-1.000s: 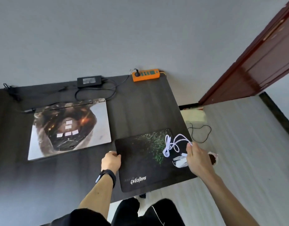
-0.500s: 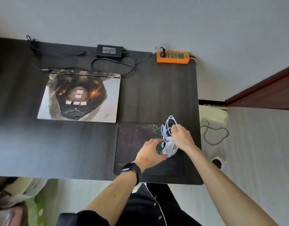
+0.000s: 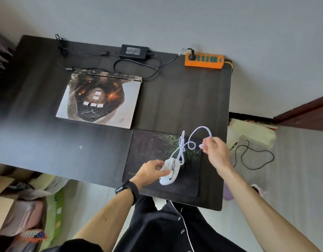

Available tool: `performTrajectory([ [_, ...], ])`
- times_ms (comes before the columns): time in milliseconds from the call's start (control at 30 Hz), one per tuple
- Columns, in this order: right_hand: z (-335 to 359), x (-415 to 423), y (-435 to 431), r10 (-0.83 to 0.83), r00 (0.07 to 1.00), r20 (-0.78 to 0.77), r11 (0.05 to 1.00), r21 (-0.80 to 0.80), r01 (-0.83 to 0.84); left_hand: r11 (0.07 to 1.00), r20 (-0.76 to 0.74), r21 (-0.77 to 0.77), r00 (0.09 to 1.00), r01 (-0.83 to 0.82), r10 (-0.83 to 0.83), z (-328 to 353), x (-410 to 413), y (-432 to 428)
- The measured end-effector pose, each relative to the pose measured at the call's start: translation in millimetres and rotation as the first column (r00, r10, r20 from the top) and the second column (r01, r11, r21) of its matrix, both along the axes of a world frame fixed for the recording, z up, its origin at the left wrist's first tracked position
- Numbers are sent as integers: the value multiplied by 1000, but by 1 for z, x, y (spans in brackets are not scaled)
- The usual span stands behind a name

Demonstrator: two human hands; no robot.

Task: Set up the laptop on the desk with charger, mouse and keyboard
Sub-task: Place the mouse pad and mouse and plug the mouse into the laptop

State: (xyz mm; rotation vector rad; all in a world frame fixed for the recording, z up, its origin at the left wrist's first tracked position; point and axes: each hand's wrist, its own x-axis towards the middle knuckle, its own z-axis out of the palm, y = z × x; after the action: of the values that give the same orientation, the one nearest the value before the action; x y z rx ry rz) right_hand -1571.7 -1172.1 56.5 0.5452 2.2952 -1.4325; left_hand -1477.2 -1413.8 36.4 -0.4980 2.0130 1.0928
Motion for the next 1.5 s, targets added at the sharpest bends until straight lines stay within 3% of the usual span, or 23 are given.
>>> performTrajectory([
  [67,10,-16,8,-178,975,-132,984,-31,175,1000,43,-23,999,-20,21,-2,5,-13],
  [167,43,-38,6,-314,874,-370,948,-70,311,994,55,-63,995,-84,88,-6,5,-26],
  [233,57,-41,-1,-271,806,-527,953,-31,301,993,37,-76,995,-89,92,-5,-1,-25],
  [300,55,-34,-8,-138,800,-584,975,64,214,988,-5,-143,998,-66,66,-6,-11,-18],
  [367,32,-16,-10,17,878,-478,986,155,65,964,-30,-263,999,-30,23,-9,-19,-10],
  [467,-15,25,-2,172,979,-109,939,320,-129,921,-25,-389,999,-34,26,-12,-19,-8],
  [533,-38,53,5,162,984,72,908,379,-177,897,-34,-422,991,-133,131,-12,-13,-17],
  [667,-47,77,7,151,948,279,858,440,-266,794,-77,-484,922,-368,380,-17,7,-52],
  [767,-48,80,-2,181,898,401,831,426,-357,810,-74,-413,901,-417,427,-24,10,-73],
  [1033,-53,81,7,5,896,443,902,385,-195,824,-94,-252,860,-508,502,-27,12,-88],
  [1233,-48,94,10,-11,931,364,909,392,-142,866,-83,-307,917,-395,389,-25,10,-89],
  [1367,-27,85,4,-69,969,236,978,207,19,895,2,-310,941,-321,338,-18,4,-92],
  [1433,-9,75,-2,-112,965,236,994,11,112,903,6,-356,965,-242,261,-9,-4,-88],
  [1500,12,65,-7,-107,953,285,949,-256,184,903,-103,-375,977,-212,186,8,-17,-73],
])
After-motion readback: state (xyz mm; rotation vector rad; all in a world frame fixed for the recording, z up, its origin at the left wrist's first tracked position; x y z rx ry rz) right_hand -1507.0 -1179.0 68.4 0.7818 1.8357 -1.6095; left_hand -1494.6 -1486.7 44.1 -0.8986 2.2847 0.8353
